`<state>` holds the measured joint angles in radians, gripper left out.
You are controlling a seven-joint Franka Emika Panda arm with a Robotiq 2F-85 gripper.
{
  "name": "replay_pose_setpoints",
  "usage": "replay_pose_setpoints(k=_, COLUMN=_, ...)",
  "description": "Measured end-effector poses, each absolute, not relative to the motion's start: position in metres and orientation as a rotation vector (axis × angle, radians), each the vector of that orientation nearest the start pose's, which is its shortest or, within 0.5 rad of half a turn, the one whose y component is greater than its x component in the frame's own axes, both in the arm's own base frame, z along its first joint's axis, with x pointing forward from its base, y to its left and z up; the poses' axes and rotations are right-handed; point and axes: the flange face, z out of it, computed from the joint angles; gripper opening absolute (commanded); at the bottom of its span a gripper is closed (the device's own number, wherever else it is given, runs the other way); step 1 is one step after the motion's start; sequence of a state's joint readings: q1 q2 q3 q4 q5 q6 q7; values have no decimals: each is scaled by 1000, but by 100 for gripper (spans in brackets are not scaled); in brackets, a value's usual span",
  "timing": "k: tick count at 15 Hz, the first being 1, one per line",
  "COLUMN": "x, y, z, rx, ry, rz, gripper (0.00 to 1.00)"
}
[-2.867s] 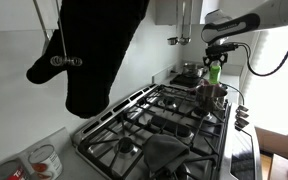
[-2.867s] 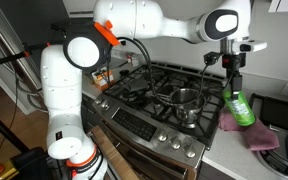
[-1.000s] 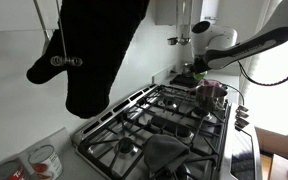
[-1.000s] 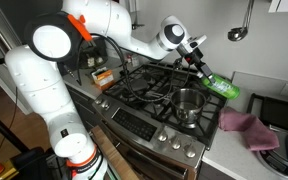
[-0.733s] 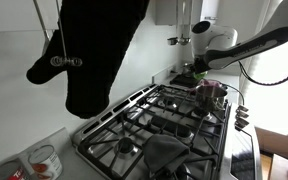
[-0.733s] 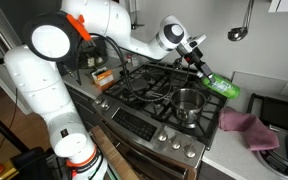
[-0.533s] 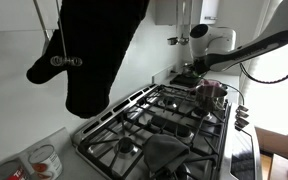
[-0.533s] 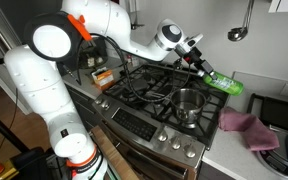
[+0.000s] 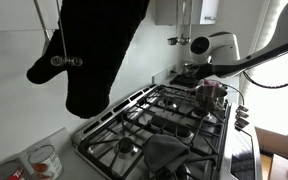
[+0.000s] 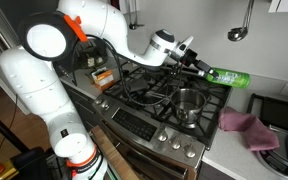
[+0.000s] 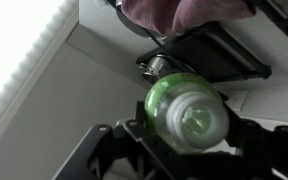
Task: Move the pot to the right, then remove the cloth from the pot handle and pour water in the pot
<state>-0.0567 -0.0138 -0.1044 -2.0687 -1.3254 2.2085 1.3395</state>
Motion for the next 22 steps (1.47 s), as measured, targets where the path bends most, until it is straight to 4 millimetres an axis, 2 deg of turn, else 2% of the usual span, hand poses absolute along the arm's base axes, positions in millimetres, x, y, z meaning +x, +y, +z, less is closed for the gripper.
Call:
replay_pose_setpoints(k=7, x=542, y=-124, z=473, rx=1872, ry=-829, rz=1049, gripper=45)
replay_pose_setpoints(k=13, x=536, y=-122, z=482, rx=1730, ry=-848, rz=1162, gripper=45)
replay_pose_setpoints(k=22, x=529, y=-123, z=486, rx=1627, ry=-827, rz=1211, gripper=45)
